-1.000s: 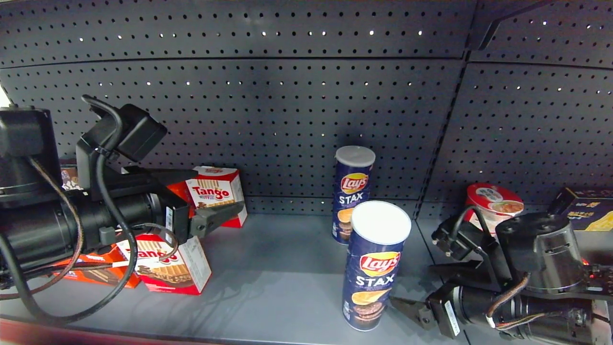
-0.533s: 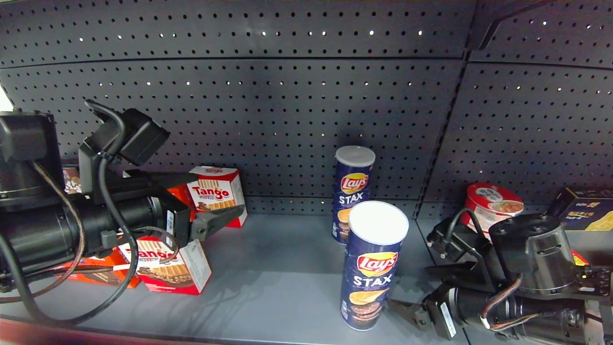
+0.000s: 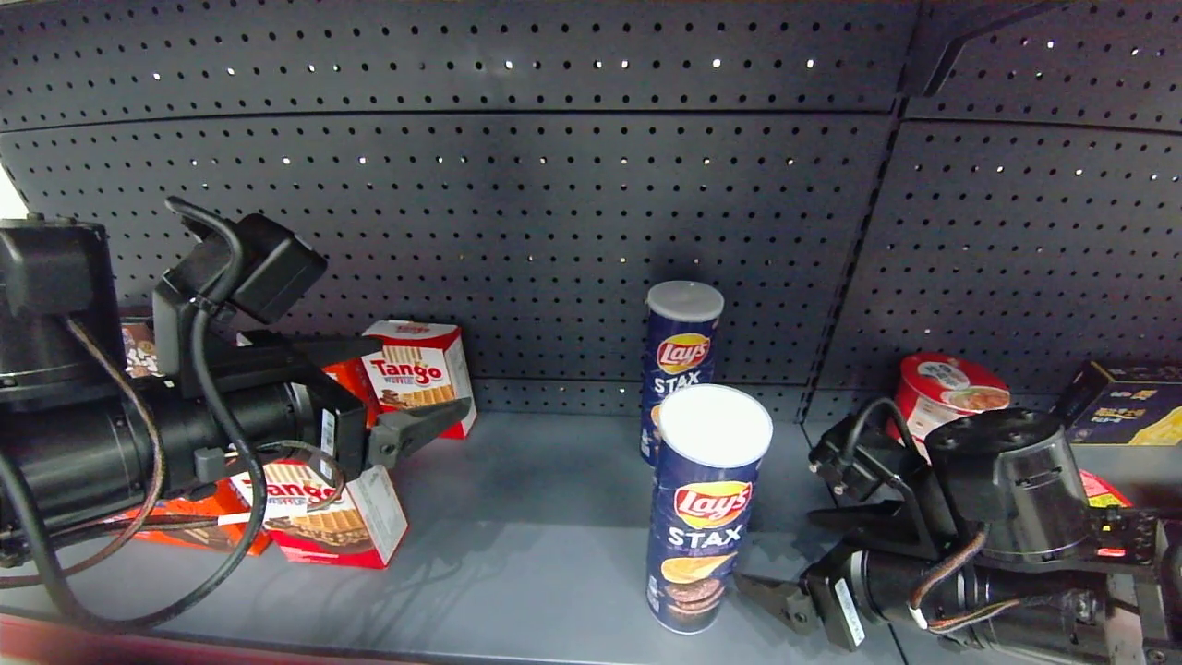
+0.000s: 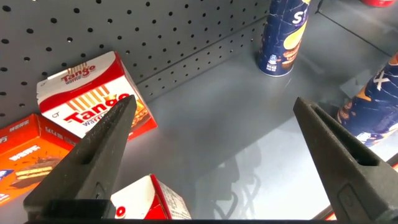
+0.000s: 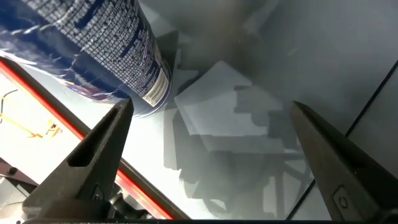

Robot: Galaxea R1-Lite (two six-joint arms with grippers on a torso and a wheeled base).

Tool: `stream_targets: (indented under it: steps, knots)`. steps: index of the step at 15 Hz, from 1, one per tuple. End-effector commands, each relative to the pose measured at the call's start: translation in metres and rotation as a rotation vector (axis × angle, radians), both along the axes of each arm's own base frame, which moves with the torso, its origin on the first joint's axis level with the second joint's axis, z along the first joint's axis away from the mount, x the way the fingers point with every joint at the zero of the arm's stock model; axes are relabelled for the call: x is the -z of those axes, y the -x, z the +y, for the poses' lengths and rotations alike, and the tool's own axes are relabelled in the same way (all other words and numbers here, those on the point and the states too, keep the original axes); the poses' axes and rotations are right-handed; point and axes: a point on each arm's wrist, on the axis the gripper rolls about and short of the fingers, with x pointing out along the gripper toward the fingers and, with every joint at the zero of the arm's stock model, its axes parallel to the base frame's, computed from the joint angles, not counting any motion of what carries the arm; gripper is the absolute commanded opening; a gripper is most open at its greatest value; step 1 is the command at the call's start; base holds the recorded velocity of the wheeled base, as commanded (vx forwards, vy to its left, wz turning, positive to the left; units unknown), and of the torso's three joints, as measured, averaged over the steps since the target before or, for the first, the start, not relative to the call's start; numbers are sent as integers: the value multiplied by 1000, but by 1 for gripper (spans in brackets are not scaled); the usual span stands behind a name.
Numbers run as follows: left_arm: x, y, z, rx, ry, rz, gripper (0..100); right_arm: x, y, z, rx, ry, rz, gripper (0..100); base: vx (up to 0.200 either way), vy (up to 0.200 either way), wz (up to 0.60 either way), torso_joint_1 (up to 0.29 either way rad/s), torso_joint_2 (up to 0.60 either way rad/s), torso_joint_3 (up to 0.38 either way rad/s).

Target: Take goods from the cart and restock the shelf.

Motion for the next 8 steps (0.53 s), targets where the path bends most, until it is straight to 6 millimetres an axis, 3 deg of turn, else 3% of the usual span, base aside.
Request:
stream_targets:
  steps: [1, 8]
  knots:
    - [0, 0, 0, 2, 0, 1, 100, 0, 0, 1, -4, 0, 1, 100, 0, 0, 0, 0, 0, 0]
    - [1, 0, 0, 2, 0, 2, 100, 1, 0, 1, -4, 2, 3, 100, 0, 0, 0, 0, 0, 0]
